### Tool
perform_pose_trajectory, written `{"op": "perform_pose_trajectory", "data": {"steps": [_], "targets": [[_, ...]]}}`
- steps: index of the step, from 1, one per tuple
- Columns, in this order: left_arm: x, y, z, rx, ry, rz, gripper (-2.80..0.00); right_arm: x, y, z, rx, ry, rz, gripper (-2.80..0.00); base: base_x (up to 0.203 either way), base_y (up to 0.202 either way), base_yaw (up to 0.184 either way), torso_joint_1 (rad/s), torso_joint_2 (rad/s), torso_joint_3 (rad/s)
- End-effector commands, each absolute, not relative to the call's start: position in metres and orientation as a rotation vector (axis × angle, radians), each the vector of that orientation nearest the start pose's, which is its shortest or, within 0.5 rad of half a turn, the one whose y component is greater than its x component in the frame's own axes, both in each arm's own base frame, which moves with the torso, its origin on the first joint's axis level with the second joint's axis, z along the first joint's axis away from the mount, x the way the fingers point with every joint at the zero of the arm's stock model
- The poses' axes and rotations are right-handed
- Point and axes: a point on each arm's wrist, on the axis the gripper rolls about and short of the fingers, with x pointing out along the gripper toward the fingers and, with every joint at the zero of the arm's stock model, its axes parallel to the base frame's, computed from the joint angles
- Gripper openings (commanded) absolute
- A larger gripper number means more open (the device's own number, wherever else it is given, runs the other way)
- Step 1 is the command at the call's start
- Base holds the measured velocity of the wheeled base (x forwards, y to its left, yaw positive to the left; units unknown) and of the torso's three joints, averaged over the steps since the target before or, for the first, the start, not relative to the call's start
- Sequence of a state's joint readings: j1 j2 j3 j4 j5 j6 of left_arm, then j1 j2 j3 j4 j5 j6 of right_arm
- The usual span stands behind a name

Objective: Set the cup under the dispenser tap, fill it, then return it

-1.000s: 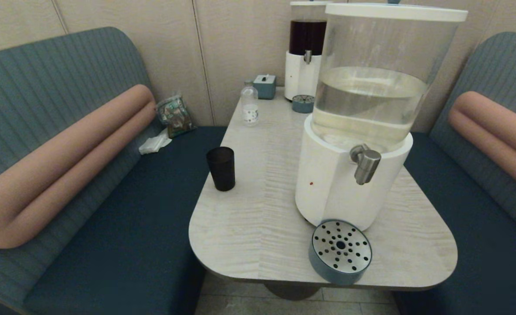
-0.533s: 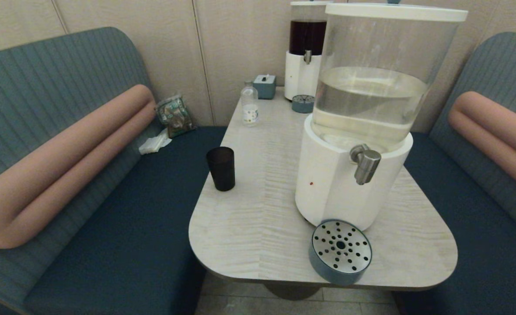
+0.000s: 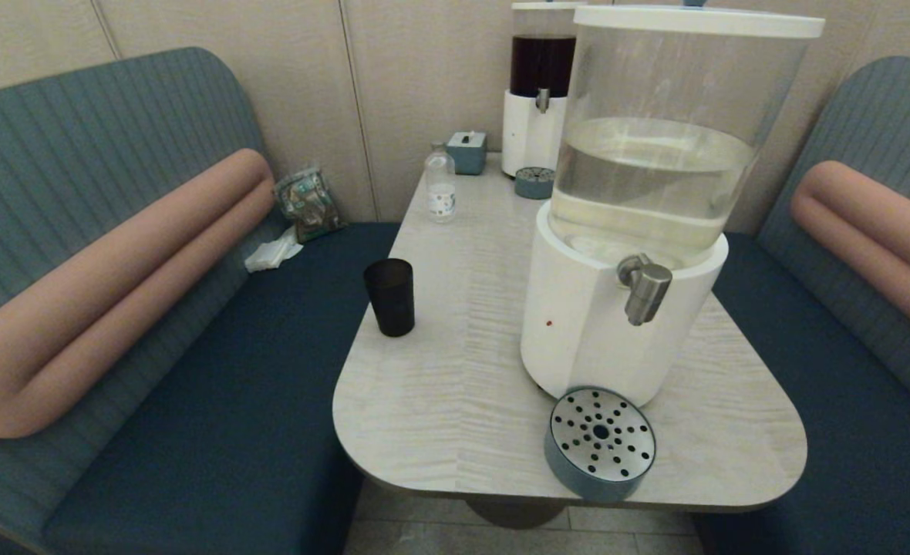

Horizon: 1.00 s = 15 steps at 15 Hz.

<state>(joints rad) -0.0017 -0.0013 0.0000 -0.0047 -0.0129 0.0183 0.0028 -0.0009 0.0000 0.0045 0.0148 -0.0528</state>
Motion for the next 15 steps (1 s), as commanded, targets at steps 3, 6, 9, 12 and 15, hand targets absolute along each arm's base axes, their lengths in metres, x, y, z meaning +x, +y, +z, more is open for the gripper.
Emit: {"op": "perform_pose_trajectory", "data": {"steps": [3, 6, 9, 12, 15], "targets": [[-0.0229, -0.0002, 0.0762, 0.028, -0.004, -0.012, -2.80, -0.0229, 0.0003, 0.0750, -0.054, 0.003, 0.018, -2.80, 0.000, 0.000, 0.000, 0.000, 0.00, 0.000], [-0.0228, -0.0002, 0.0759, 0.029, 0.000, -0.011, -2.80, -0.0229, 0.0003, 0.0750, -0.054, 0.003, 0.018, -2.80, 0.000, 0.000, 0.000, 0.000, 0.00, 0.000], [-0.0227, -0.0002, 0.0757, 0.020, 0.000, -0.010, -2.80, -0.0229, 0.0003, 0.0750, -0.054, 0.003, 0.018, -2.80, 0.000, 0.000, 0.000, 0.000, 0.00, 0.000], [-0.0228, -0.0002, 0.0759, 0.026, 0.000, -0.011, -2.80, -0.0228, 0.0003, 0.0745, -0.054, 0.004, 0.019, -2.80, 0.000, 0.000, 0.000, 0.000, 0.00, 0.000], [-0.0228, -0.0002, 0.0759, 0.031, 0.000, -0.011, -2.80, -0.0229, 0.0003, 0.0750, -0.054, 0.003, 0.018, -2.80, 0.000, 0.000, 0.000, 0.000, 0.00, 0.000]]}}
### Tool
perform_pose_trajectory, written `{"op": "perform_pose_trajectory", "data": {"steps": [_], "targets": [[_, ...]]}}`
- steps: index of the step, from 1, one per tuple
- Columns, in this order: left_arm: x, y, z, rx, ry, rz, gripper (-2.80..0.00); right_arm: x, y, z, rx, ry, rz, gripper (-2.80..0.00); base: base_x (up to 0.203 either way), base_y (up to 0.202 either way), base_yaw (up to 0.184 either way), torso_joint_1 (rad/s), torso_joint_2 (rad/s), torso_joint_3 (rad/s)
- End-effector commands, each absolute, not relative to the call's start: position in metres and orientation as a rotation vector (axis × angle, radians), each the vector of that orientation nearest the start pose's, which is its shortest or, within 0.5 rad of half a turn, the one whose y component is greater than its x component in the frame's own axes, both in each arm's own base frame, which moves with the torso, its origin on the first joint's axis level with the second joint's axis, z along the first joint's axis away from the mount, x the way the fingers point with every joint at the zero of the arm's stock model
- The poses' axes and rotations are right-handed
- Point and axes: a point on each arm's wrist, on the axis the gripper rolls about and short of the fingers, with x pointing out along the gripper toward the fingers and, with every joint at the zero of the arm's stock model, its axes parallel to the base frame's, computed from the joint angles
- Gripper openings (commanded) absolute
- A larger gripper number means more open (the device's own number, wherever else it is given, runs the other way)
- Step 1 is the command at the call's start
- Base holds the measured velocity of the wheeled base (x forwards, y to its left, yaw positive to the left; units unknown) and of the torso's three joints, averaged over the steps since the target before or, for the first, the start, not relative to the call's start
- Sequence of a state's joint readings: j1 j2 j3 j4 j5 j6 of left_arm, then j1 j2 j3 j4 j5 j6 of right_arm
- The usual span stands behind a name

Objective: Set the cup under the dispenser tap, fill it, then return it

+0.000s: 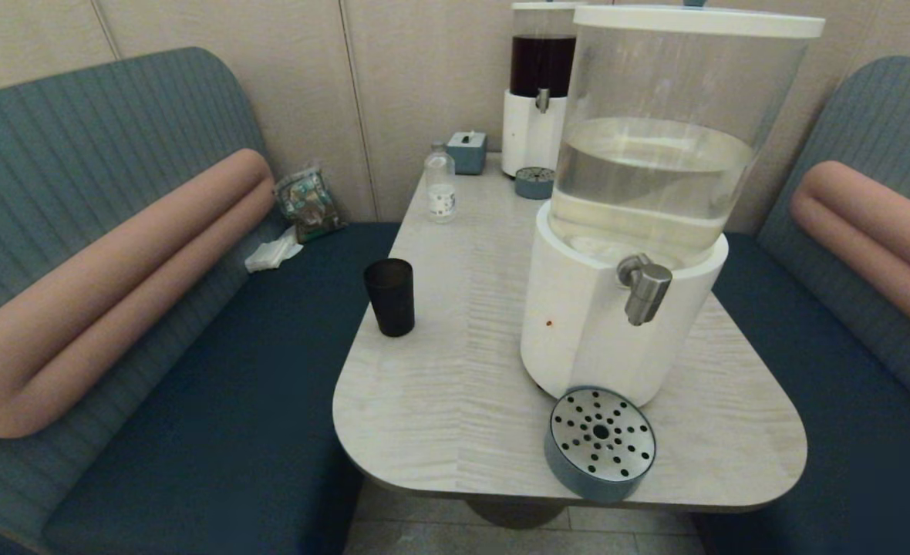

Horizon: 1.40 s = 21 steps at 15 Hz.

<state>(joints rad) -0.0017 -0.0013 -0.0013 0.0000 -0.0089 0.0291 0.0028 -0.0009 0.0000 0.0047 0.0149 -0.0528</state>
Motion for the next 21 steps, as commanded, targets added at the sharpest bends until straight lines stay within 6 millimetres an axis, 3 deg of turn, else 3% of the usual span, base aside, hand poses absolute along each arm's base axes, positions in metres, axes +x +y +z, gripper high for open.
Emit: {"op": "perform_pose_trajectory", "data": {"steps": [1, 21], "targets": [[-0.0229, -0.0002, 0.0759, 0.032, -0.002, -0.011, -2.80, -0.0228, 0.0003, 0.0745, -0.054, 0.004, 0.019, -2.80, 0.000, 0.000, 0.000, 0.000, 0.00, 0.000], [-0.0227, -0.0001, 0.0760, 0.015, -0.003, -0.009, -2.80, -0.0228, 0.0003, 0.0745, -0.054, 0.004, 0.019, -2.80, 0.000, 0.000, 0.000, 0.000, 0.00, 0.000]]}}
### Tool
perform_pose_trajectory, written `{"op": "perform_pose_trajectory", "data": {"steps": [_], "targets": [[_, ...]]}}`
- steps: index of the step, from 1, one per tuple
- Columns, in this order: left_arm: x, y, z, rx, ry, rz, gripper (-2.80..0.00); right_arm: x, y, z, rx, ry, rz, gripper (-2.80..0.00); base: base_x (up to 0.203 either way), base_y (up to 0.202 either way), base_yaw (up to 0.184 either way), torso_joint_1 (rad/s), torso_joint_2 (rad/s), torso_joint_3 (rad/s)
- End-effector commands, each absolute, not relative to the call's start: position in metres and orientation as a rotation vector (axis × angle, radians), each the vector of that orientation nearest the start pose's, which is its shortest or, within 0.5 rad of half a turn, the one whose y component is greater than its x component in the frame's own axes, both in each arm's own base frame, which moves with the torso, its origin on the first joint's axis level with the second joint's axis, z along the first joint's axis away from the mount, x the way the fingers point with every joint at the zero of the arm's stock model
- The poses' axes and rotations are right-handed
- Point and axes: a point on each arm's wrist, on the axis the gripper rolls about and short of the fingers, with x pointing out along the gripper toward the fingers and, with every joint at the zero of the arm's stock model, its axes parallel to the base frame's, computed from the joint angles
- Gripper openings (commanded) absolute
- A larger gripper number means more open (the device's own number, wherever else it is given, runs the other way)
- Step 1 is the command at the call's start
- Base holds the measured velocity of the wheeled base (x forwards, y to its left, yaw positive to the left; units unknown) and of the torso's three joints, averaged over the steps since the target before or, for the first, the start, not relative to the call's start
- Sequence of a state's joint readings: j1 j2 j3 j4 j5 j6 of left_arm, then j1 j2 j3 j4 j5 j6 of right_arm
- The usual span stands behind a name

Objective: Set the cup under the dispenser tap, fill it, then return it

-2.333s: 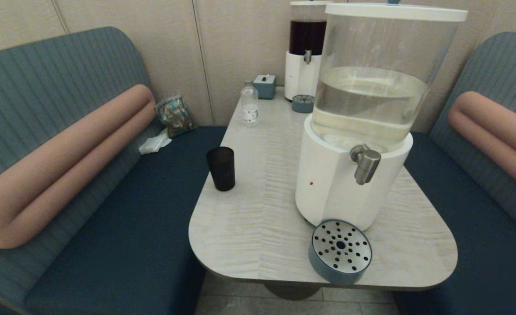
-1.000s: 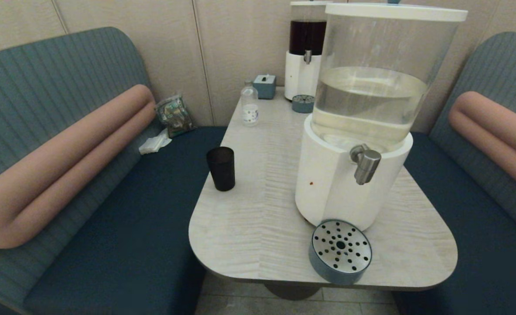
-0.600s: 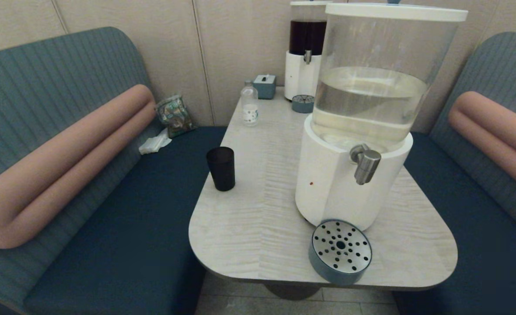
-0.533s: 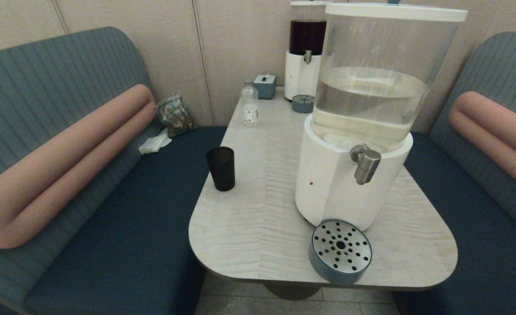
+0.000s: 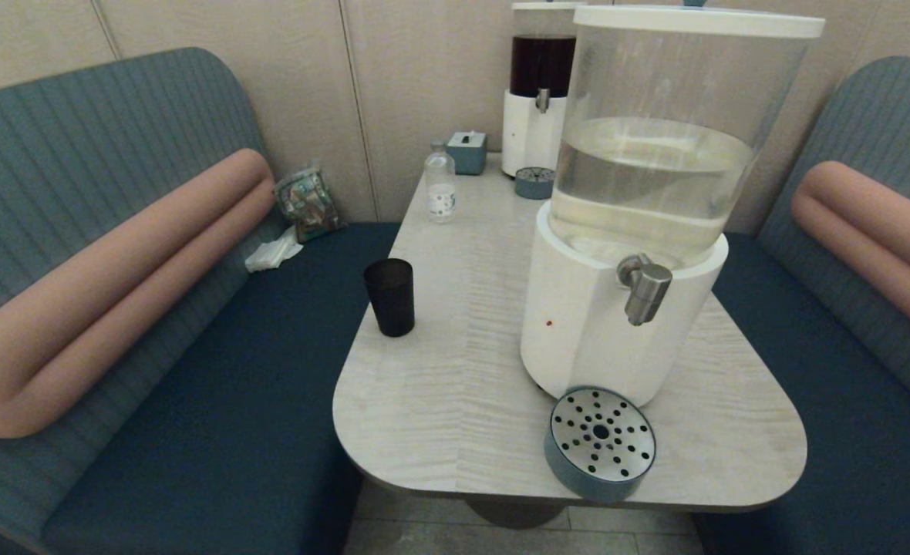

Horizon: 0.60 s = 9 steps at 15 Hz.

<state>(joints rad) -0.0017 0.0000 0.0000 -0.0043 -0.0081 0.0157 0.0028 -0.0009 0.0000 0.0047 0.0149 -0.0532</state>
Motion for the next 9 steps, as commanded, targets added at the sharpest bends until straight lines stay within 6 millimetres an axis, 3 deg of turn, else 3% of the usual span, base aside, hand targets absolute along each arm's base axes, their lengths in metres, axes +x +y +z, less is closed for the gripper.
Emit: {"op": "perform_pose_trajectory", "data": {"steps": [1, 9], "targets": [[-0.0227, -0.0001, 0.0760, 0.015, -0.003, -0.009, -2.80, -0.0229, 0.0003, 0.0749, -0.054, 0.003, 0.018, -2.80, 0.000, 0.000, 0.000, 0.000, 0.00, 0.000], [-0.0227, -0.0001, 0.0760, 0.015, -0.003, -0.009, -2.80, -0.0227, 0.0003, 0.0747, -0.053, 0.005, 0.019, -2.80, 0.000, 0.000, 0.000, 0.000, 0.00, 0.000]]}}
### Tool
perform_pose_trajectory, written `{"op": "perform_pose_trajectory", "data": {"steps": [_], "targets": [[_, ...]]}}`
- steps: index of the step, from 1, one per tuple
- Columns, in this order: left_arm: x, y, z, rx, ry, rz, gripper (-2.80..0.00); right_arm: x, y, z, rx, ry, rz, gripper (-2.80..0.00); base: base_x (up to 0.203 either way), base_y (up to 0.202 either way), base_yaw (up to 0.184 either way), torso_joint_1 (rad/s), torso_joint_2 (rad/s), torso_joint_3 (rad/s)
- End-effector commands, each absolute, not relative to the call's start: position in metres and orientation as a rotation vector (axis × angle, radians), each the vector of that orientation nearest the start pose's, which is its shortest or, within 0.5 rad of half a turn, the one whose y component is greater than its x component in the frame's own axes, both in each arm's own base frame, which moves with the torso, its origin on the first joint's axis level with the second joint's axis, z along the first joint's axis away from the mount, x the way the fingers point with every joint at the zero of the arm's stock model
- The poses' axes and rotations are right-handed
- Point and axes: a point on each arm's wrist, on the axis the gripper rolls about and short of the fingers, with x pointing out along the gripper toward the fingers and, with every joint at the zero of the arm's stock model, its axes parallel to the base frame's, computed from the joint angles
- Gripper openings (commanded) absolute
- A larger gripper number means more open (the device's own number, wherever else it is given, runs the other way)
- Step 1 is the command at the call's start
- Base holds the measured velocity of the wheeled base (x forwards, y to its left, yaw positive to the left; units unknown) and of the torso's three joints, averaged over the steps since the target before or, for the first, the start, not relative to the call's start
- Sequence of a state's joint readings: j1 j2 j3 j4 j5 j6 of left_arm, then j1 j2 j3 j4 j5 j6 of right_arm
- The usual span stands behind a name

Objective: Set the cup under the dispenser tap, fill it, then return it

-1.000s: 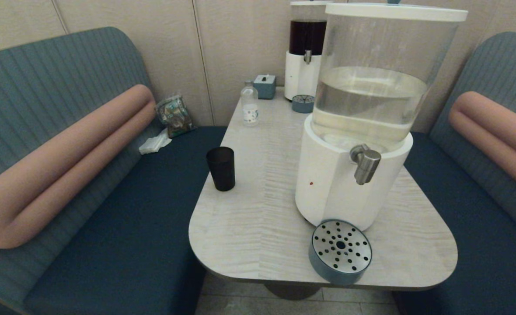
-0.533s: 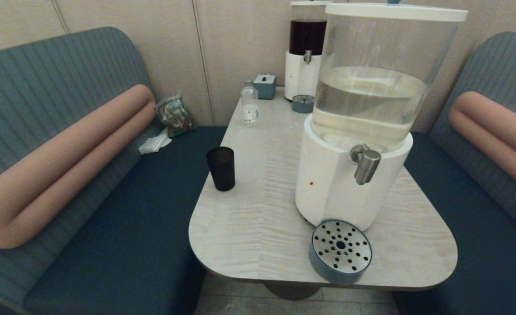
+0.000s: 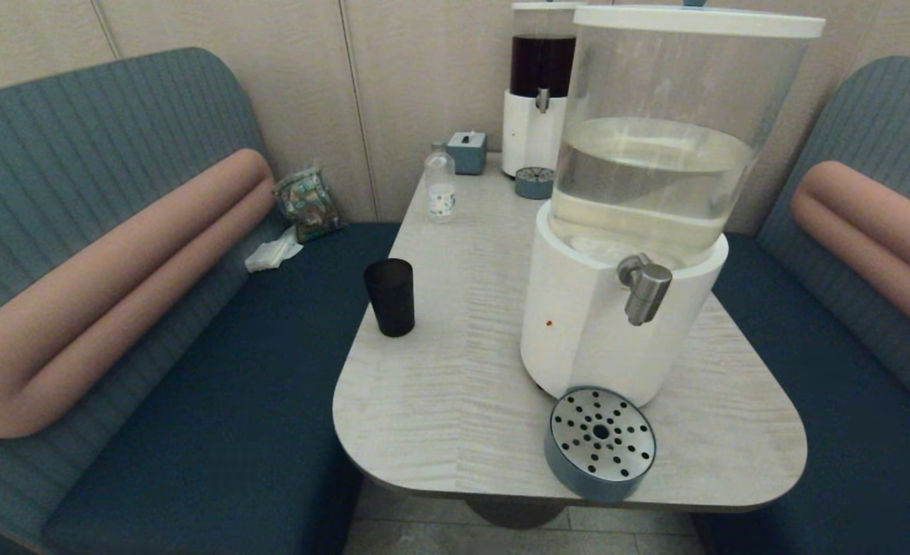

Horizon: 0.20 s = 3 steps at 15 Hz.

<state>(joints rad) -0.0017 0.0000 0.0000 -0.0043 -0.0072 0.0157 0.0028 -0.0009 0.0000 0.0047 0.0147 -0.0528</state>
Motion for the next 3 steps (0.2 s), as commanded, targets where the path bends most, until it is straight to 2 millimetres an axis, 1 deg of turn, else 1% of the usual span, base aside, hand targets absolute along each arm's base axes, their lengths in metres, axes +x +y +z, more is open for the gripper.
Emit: {"op": "perform_pose_trajectory", "data": {"steps": [1, 3], "targets": [[-0.0226, -0.0001, 0.0760, 0.015, -0.002, -0.009, -2.80, -0.0227, 0.0003, 0.0746, -0.054, 0.006, 0.019, -2.80, 0.000, 0.000, 0.000, 0.000, 0.00, 0.000], [-0.0227, -0.0001, 0.0760, 0.015, -0.003, -0.009, -2.80, -0.0229, 0.0003, 0.0750, -0.054, 0.003, 0.018, -2.80, 0.000, 0.000, 0.000, 0.000, 0.00, 0.000]]}}
